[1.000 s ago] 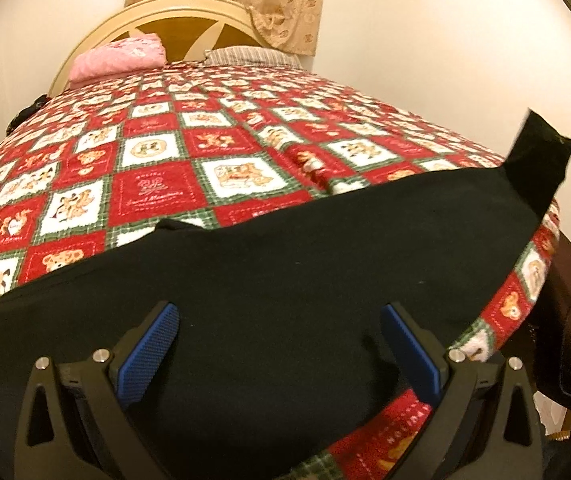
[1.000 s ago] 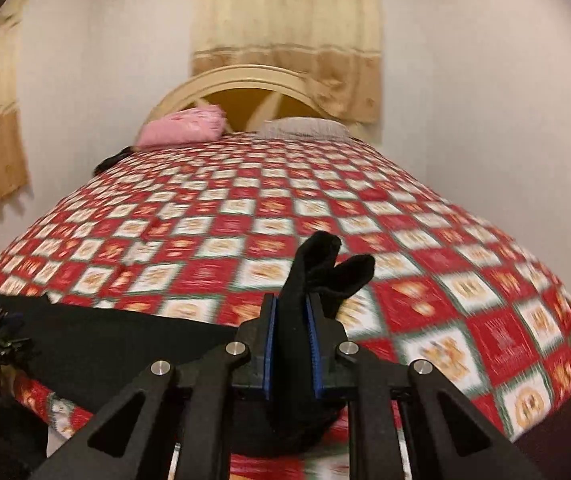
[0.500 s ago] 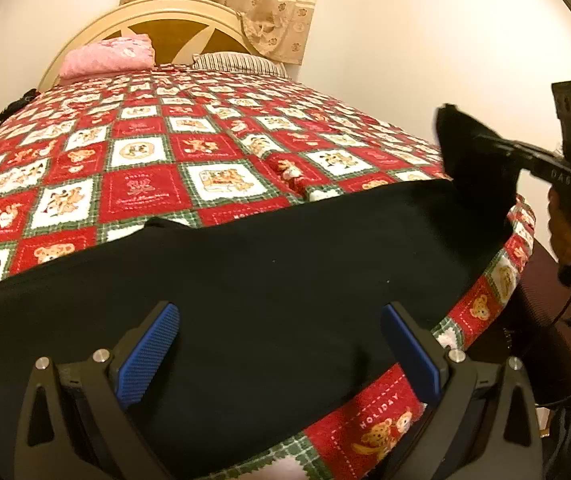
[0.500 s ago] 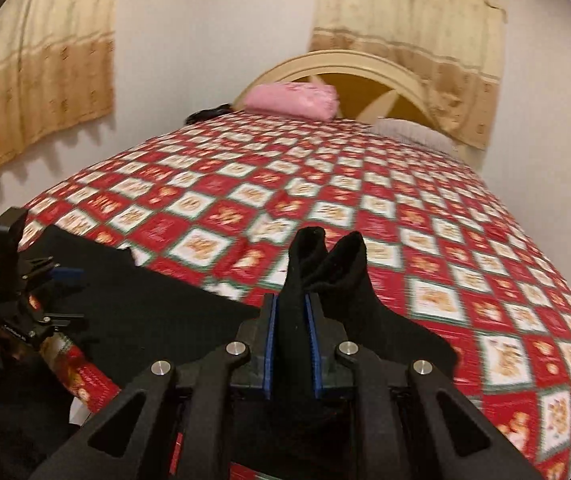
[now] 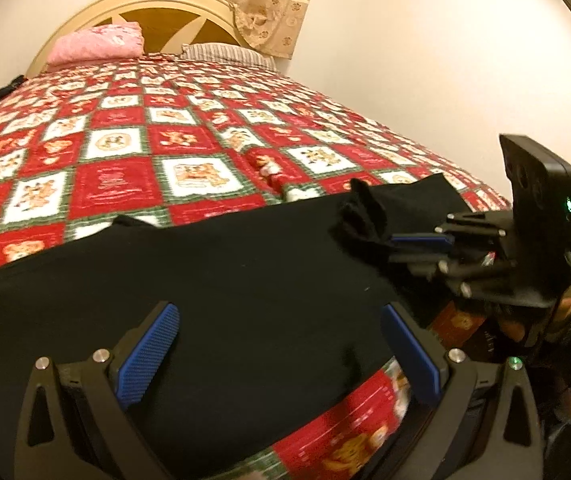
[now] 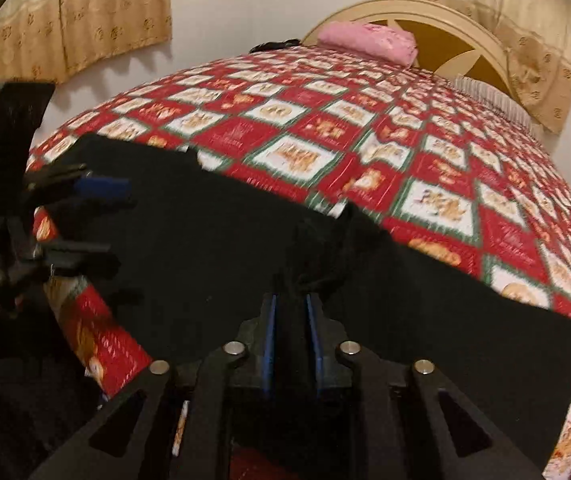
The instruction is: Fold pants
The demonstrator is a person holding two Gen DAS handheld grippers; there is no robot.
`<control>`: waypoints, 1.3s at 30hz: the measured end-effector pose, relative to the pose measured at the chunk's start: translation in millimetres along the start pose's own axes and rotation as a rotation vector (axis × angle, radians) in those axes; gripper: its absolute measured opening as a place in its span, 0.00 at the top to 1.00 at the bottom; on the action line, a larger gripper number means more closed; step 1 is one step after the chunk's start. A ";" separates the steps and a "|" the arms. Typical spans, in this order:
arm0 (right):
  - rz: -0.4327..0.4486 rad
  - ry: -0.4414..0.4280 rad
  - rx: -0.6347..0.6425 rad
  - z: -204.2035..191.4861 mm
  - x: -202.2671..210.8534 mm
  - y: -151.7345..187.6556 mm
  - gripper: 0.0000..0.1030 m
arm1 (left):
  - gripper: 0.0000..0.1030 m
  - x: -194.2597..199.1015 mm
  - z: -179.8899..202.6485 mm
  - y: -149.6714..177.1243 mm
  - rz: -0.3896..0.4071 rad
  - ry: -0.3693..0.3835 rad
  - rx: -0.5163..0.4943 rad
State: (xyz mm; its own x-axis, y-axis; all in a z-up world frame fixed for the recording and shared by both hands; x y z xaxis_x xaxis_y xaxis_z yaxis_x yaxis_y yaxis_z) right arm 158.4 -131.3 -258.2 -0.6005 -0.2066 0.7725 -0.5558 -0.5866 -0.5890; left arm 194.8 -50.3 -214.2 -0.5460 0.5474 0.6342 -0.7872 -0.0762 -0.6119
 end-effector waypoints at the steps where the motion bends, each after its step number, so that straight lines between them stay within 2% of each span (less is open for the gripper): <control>1: 0.013 -0.016 -0.003 -0.5 5.3 1.5 0.63 | 0.00 -3.7 3.7 -0.9 -0.008 0.019 0.006; 2: 0.033 -0.037 -0.011 -0.1 13.2 4.0 0.55 | 0.00 -6.9 6.6 -1.6 -0.016 0.036 0.013; 5: 0.097 -0.087 -0.025 1.1 36.1 13.4 0.54 | 0.00 -22.4 19.6 -4.3 -0.055 0.087 0.035; 10: 0.154 -0.088 -0.076 12.5 53.6 32.8 0.54 | 0.00 -40.4 36.8 -7.5 -0.096 0.133 0.073; 13: 0.170 -0.074 -0.123 17.7 54.6 39.8 0.54 | 0.00 -45.4 40.2 -11.0 -0.096 0.111 0.074; 17: 0.196 -0.071 -0.113 12.4 55.7 35.9 0.54 | 0.00 -52.4 37.5 -13.8 -0.087 0.008 0.031; 20: 0.164 0.002 -0.006 -0.6 50.2 31.5 0.54 | 0.00 -57.6 32.0 -16.6 -0.085 -0.033 0.021; 26: 0.080 0.105 0.134 -14.4 26.7 29.0 0.55 | 0.00 -61.9 28.4 -20.3 -0.090 -0.028 0.027; 28: 0.064 0.098 0.121 -11.2 19.8 28.0 0.74 | 0.00 -62.0 28.9 -20.2 -0.090 -0.029 0.022; 29: 0.065 0.086 0.114 -10.6 19.3 27.1 0.90 | 0.00 -62.3 28.4 -20.3 -0.090 -0.027 0.022; 30: 0.071 0.084 0.116 -11.2 20.9 26.1 0.96 | 0.00 -63.0 28.3 -20.8 -0.090 -0.026 0.021; 35: 0.113 0.053 0.151 -28.2 43.0 18.3 0.98 | 0.00 -65.6 28.3 -23.2 -0.089 -0.015 0.032; 39: 0.058 0.049 0.178 -34.2 24.5 26.9 0.98 | 0.00 -62.6 29.4 -24.5 -0.091 -0.001 0.052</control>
Point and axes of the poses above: each gripper's, at about its wrist camera, not at the fingertips, and x roughly against the way its jaws point, z to its right, y to its underside, the point moved 6 cm from there along -x, roughly the way its jaws point, and after that the axes turned 14 degrees about x, right-handed, at the moved point
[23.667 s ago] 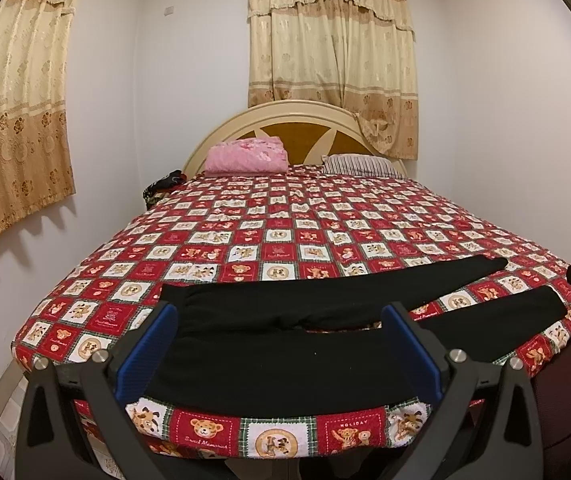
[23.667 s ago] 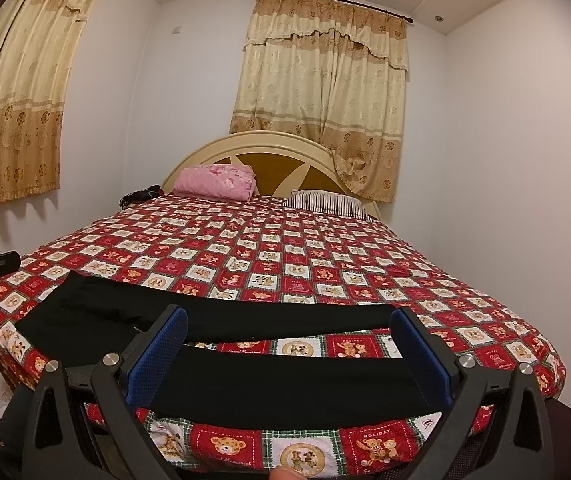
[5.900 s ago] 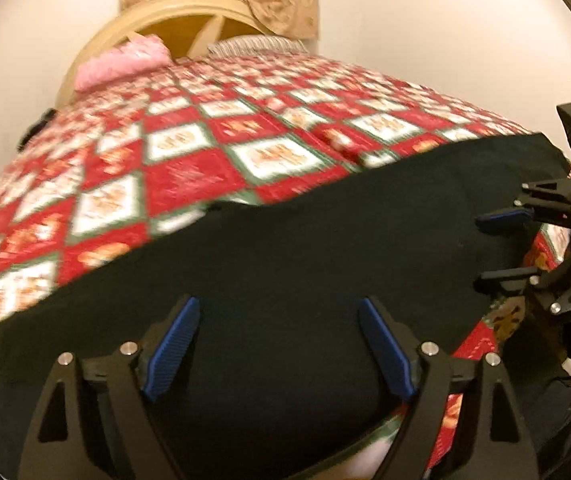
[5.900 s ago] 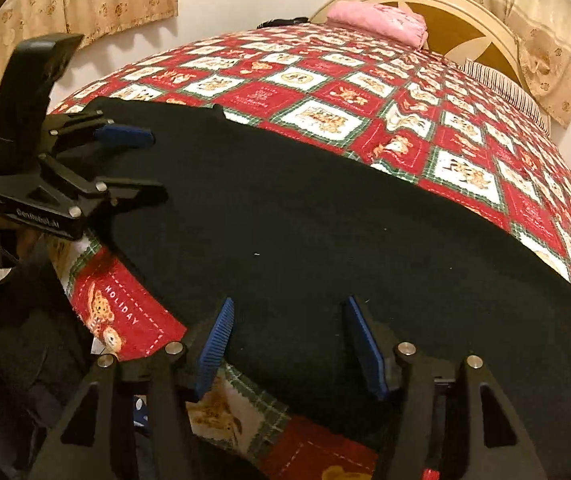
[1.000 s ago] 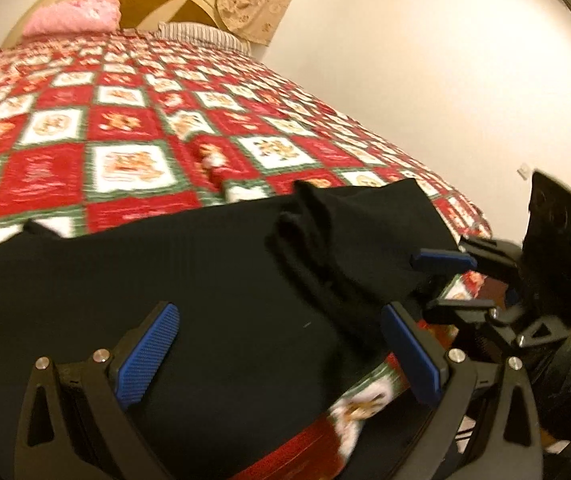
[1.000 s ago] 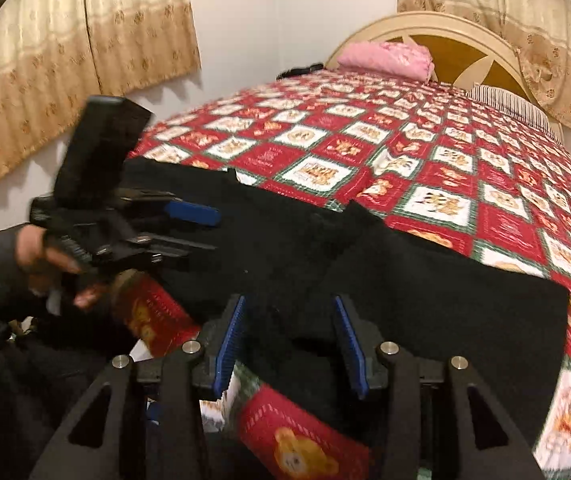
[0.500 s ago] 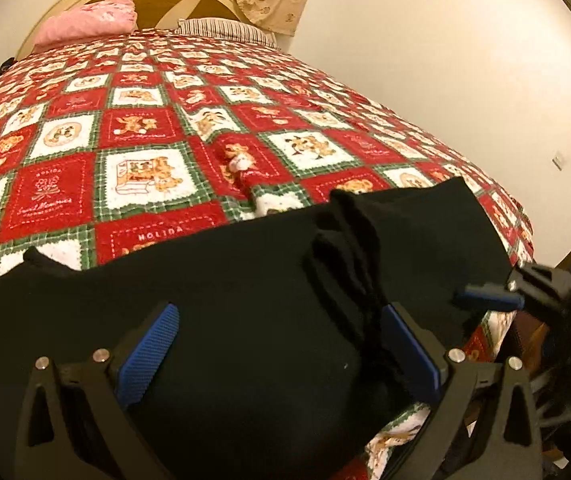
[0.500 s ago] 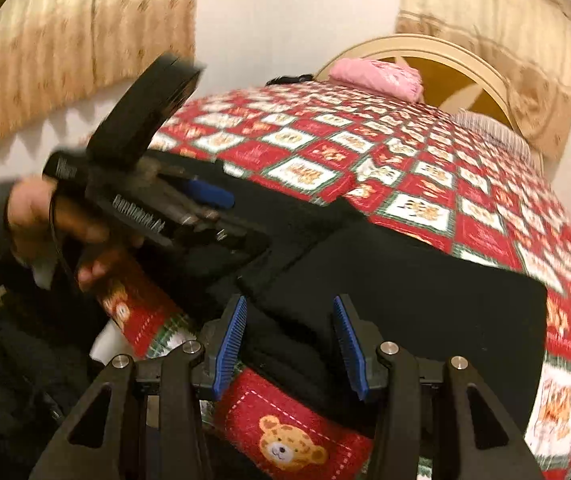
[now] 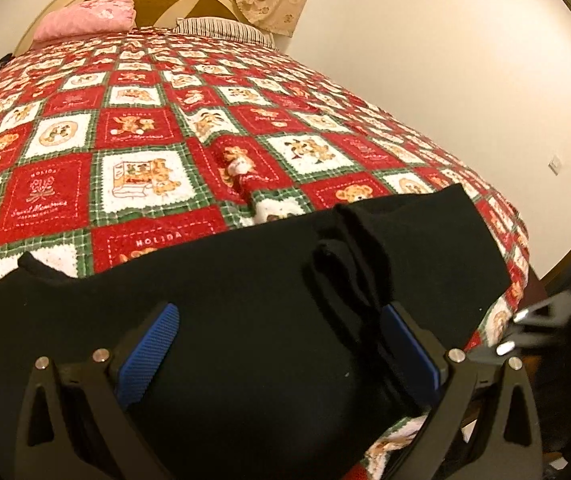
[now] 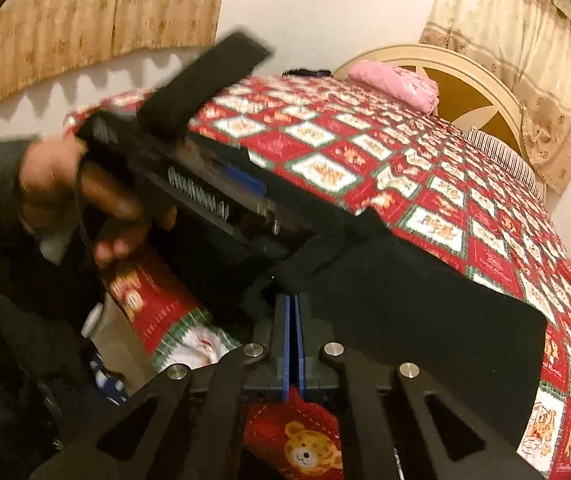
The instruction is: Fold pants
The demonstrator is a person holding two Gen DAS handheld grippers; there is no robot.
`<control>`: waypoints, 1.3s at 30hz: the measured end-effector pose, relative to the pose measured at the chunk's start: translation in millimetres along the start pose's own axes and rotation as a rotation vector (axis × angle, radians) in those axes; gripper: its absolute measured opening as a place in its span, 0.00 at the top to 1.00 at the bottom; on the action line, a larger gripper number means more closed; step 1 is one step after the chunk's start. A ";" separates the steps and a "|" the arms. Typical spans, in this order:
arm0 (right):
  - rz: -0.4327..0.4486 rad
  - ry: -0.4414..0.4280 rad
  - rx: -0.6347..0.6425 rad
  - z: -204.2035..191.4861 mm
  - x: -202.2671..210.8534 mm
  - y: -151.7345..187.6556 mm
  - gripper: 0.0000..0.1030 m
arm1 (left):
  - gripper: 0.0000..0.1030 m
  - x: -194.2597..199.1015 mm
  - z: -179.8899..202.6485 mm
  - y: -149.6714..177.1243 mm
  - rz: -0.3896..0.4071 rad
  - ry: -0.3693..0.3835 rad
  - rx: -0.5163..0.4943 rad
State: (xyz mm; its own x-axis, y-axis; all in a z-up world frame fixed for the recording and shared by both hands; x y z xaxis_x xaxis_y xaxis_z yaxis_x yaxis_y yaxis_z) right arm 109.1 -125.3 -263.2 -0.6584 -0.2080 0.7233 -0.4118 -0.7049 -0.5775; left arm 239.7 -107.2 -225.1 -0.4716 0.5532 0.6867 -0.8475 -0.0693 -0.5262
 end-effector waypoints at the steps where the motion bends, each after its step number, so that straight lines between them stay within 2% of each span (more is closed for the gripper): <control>1: -0.009 -0.009 -0.004 -1.0 -4.8 3.3 0.98 | 0.00 2.8 -0.2 -0.3 -0.004 0.015 0.018; 3: -0.020 -0.020 0.001 -3.7 -6.9 7.2 0.98 | 0.00 8.6 1.1 -1.0 -0.007 0.062 0.055; 5: 0.005 -0.031 0.015 -5.9 0.3 6.5 0.98 | 0.00 12.3 4.5 -1.9 -0.013 0.110 0.088; 8: 0.061 -0.107 0.007 -7.9 15.8 8.0 0.97 | 0.00 8.9 17.0 -1.4 -0.027 0.158 0.090; 10: 0.105 -0.102 -0.009 -4.7 25.8 11.4 0.92 | 0.00 0.2 25.1 1.4 -0.051 0.174 0.084; 12: 0.136 -0.112 -0.037 -2.5 31.0 15.1 0.72 | 0.03 -7.8 28.8 3.8 -0.073 0.176 0.094; 14: 0.168 -0.108 -0.061 -0.4 35.8 18.1 0.62 | 0.07 -16.7 35.7 5.5 -0.086 0.173 0.093; 16: 0.189 -0.113 -0.067 -1.0 39.0 19.4 0.62 | 0.11 -19.5 40.1 4.0 -0.080 0.161 0.090; 19: 0.215 -0.110 -0.053 -4.6 41.1 15.9 0.62 | 0.32 -23.7 44.9 2.2 -0.086 0.150 0.096; 21: 0.228 -0.117 -0.051 -8.0 40.5 14.1 0.62 | 0.59 -24.6 46.6 1.1 -0.077 0.137 0.079; 23: 0.230 -0.119 -0.043 -10.9 38.7 13.8 0.62 | 0.83 -26.2 48.5 1.1 -0.088 0.129 0.069; 26: 0.230 -0.115 -0.030 -13.7 37.4 14.3 0.62 | 0.87 -18.7 50.2 -0.9 -0.076 0.152 0.069; 29: 0.238 -0.116 -0.034 -14.0 37.8 13.4 0.55 | 0.87 3.8 47.6 -8.7 -0.044 0.194 0.077; 31: 0.246 -0.114 -0.040 -12.2 38.9 14.4 0.53 | 0.87 18.0 42.0 -13.6 -0.025 0.196 0.074; 35: 0.233 -0.113 -0.052 -10.2 34.7 17.0 0.52 | 0.87 13.1 24.2 -10.2 -0.045 0.134 0.080; 37: 0.225 -0.098 -0.052 -8.9 33.8 17.2 0.52 | 0.87 -2.5 11.2 -2.9 -0.087 0.116 0.116; 39: 0.227 -0.079 -0.058 -5.1 37.2 16.4 0.52 | 0.87 -8.2 6.1 1.1 -0.093 0.111 0.132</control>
Point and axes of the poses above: each gripper's, at about its wrist camera, not at the fingertips, and x roughly against the way its jaws point, z to its right, y to its underside, the point moved 6 cm from there along -x, roughly the way its jaws point, and after that the axes turned 14 degrees about x, right-handed, at the moved point
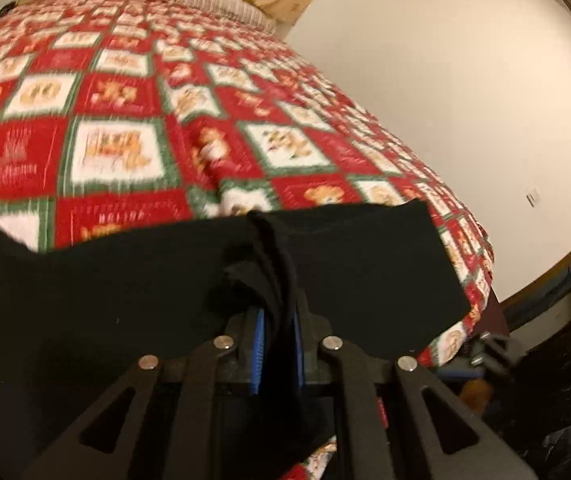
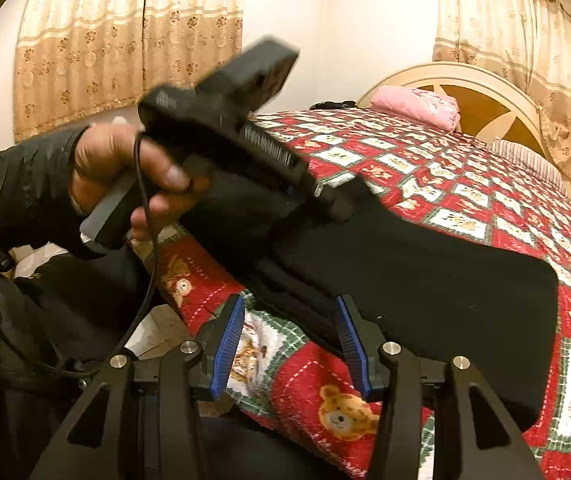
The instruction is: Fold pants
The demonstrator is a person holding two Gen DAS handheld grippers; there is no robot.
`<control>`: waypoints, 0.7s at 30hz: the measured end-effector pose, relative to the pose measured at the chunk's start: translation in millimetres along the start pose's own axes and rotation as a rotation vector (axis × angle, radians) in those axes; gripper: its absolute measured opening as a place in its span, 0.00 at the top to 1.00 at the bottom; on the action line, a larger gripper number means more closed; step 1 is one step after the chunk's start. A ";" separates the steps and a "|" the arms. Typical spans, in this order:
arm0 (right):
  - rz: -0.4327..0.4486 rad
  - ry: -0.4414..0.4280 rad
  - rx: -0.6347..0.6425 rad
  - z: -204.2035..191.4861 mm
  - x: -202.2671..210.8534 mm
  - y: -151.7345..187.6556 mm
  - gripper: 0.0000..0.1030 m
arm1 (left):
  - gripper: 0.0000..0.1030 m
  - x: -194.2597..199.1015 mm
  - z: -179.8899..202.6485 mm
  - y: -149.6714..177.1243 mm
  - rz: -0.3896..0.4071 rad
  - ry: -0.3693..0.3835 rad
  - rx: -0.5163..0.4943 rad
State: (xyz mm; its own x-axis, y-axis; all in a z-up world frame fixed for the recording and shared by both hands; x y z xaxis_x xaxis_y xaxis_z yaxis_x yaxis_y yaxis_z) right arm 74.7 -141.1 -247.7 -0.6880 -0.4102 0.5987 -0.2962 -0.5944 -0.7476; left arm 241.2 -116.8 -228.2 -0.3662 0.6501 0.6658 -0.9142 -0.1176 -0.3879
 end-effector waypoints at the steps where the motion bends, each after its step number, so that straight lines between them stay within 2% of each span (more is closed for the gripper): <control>1: 0.005 0.021 -0.004 4.1 4.0 -1.8 0.52 | 0.87 0.4 -0.3 0.8 0.004 0.003 -0.001; 6: 0.023 0.158 -0.055 42.4 25.3 -9.9 0.51 | 0.87 14.0 2.4 -3.5 0.036 0.026 -0.026; 12: 0.014 0.296 -0.198 100.0 36.8 -7.7 0.44 | 0.87 23.6 -6.1 -1.0 0.042 0.021 -0.033; 16: -0.047 0.304 -0.233 116.5 21.7 0.7 0.43 | 0.87 13.6 -17.2 -0.6 0.041 0.002 -0.010; 19: -0.107 0.273 -0.310 134.9 3.3 17.3 0.43 | 0.81 6.7 -23.3 -0.7 0.041 -0.007 -0.003; 21: -0.168 0.270 -0.355 146.8 -10.0 33.7 0.43 | 0.80 6.9 -23.5 -0.9 0.046 -0.005 -0.003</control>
Point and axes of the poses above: each gripper's, at about its wrist camera, not at the fingertips, and x roughly against the way its jaws point, z to its right, y to its underside, the point moved 6 cm from there along -x, roughly the way its jaws point, and after that the axes turned 14 degrees about x, right-handed, at the moved point
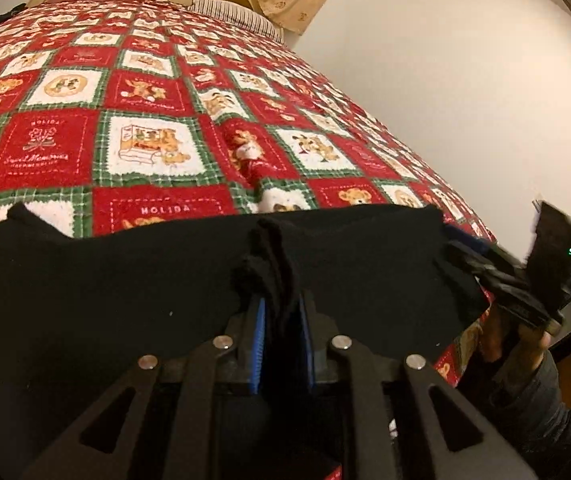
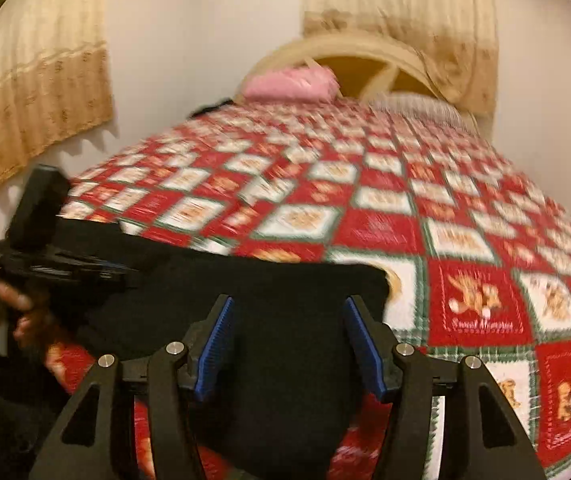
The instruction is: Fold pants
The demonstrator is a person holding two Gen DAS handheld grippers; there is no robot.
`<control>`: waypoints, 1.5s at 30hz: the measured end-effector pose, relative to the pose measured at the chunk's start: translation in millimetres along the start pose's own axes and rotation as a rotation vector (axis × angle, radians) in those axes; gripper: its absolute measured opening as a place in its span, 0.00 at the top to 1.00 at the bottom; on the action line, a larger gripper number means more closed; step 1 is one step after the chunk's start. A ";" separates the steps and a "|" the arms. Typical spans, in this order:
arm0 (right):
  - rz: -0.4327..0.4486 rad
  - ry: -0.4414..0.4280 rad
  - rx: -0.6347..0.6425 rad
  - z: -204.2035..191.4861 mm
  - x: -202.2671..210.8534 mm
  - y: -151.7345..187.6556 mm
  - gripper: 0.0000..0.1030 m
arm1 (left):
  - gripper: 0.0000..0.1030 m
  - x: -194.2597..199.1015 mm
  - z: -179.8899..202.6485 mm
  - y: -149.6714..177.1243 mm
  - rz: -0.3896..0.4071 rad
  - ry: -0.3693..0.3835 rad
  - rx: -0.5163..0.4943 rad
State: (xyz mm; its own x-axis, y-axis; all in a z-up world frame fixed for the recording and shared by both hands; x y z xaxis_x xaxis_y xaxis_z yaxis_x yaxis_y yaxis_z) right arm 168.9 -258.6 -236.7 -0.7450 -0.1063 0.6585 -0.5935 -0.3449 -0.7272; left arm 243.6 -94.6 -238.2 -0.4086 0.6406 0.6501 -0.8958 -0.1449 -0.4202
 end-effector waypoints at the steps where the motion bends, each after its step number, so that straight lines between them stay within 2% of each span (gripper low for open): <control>1: -0.021 -0.016 -0.018 4.2 -6.7 5.3 0.43 | 0.80 0.0 1.0 -0.2 0.002 -0.001 -0.003; 4: 0.003 -0.028 -0.032 5.5 4.4 2.9 0.43 | 0.79 2.0 3.6 0.5 0.006 -0.002 -0.016; 5: 0.003 -0.012 -0.023 3.5 10.1 1.5 0.43 | 0.75 3.6 3.8 1.0 0.007 0.002 -0.014; 7: 0.021 0.025 0.004 -3.2 27.9 1.0 0.43 | 0.64 9.4 4.4 2.8 0.011 0.008 -0.008; 9: 0.041 -0.017 0.033 -16.7 42.5 4.4 0.43 | 0.45 17.1 5.5 5.0 0.029 0.005 -0.022; 11: 0.017 -0.049 0.075 -31.9 49.6 15.4 0.43 | 0.34 30.2 4.9 6.9 0.064 -0.010 -0.040; 14: -0.096 -0.031 0.120 -44.7 37.4 41.4 0.42 | 0.33 46.2 -1.4 8.0 0.084 -0.016 -0.048; 18: -0.084 0.004 0.166 -51.1 45.3 36.1 0.42 | 0.33 69.8 -21.3 7.7 0.116 -0.065 -0.049; 21: -0.023 -0.062 0.196 -70.3 53.9 14.7 0.42 | 0.33 96.6 -47.5 8.0 0.157 -0.124 -0.039; 23: -0.005 -0.077 0.240 -87.0 50.8 3.4 0.42 | 0.33 114.6 -65.9 7.1 0.190 -0.164 -0.023; 26: 0.002 -0.124 0.292 -116.6 38.7 -6.4 0.42 | 0.33 144.6 -98.4 6.4 0.245 -0.243 0.001; 28: -0.002 -0.152 0.327 -139.9 26.5 -11.2 0.42 | 0.31 167.8 -127.3 5.4 0.285 -0.322 0.025; 32: -0.002 -0.194 0.362 -178.2 10.1 -17.2 0.42 | 0.31 201.8 -174.1 5.9 0.338 -0.394 0.111; 36: -0.029 -0.169 0.353 -193.3 -6.4 -27.6 0.42 | 0.31 217.3 -201.4 7.8 0.376 -0.442 0.159; 40: -0.050 -0.119 0.246 -183.3 -19.9 -47.8 0.42 | 0.31 221.6 -216.3 8.7 0.403 -0.450 0.190; 45: -0.144 -0.034 0.215 -178.2 -51.2 -51.7 0.42 | 0.31 221.8 -224.2 7.6 0.415 -0.467 0.184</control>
State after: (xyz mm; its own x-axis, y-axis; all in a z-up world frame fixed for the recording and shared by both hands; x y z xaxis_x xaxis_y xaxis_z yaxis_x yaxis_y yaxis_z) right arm 183.5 -69.1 -267.4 -0.6448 -0.0720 0.7610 -0.6114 -0.5490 -0.5700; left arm 185.4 215.4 -239.2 -0.7231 0.1149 0.6811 -0.6457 -0.4628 -0.6074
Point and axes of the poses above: each gripper's, at about its wrist camera, not at the fingertips, and x roughly against the way its jaws point, z to its right, y to its underside, the point moved 6 cm from there along -x, roughly the way its jaws point, and after that the axes turned 14 degrees about x, right-handed, at the moved point
